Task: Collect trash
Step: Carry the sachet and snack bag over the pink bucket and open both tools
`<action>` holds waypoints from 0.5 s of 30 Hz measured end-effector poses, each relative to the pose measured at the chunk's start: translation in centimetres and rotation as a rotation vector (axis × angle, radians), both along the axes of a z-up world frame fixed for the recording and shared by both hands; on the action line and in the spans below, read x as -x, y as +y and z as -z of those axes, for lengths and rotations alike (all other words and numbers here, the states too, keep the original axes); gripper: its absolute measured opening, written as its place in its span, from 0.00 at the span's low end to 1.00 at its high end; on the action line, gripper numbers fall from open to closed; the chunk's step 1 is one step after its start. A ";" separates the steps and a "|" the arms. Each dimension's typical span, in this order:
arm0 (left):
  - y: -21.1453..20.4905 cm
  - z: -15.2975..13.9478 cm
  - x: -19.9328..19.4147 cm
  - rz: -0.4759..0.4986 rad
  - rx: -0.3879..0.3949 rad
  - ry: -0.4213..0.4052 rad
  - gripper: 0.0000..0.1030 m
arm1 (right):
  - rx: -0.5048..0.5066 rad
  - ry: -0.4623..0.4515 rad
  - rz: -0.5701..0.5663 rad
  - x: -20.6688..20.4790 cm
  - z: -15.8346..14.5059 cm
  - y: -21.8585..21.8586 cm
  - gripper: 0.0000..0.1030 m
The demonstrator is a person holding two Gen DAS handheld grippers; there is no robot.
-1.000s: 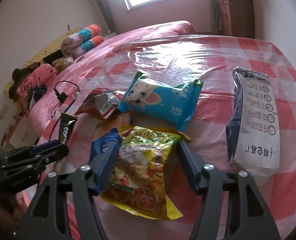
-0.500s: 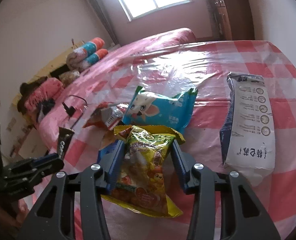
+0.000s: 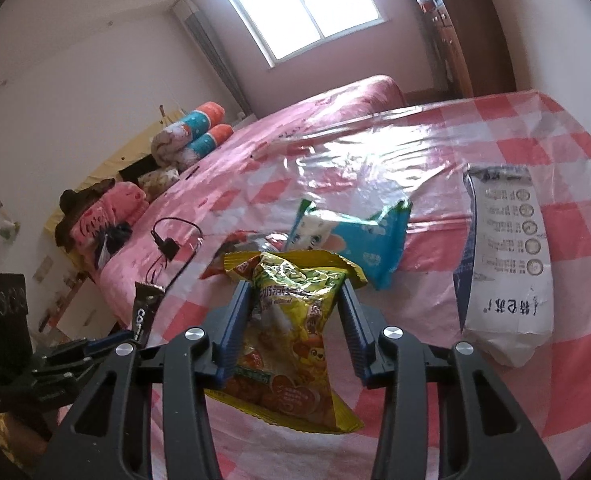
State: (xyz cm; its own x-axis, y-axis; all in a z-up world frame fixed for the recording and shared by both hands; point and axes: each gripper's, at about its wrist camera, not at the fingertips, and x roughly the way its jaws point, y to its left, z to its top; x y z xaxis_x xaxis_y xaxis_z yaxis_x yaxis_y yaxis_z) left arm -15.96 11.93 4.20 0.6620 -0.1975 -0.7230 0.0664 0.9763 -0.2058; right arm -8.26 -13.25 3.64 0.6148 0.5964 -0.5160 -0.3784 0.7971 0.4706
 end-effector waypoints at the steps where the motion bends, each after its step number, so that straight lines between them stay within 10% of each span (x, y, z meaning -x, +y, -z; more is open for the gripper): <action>1: 0.1 0.0 0.2 0.003 0.001 -0.004 0.35 | -0.008 -0.005 -0.003 0.2 -0.2 0.1 0.44; 15: 3.6 -0.3 2.1 -0.009 0.051 -0.046 0.33 | -0.018 0.002 -0.127 2.3 -2.7 5.7 0.43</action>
State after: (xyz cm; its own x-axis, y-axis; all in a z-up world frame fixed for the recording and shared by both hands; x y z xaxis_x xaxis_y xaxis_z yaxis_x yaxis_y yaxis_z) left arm -18.09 15.51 4.54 0.6963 -0.2267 -0.6810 0.0679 0.9653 -0.2520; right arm -10.59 -7.51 6.38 0.5326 0.6789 -0.5054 -0.4754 0.7340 0.4850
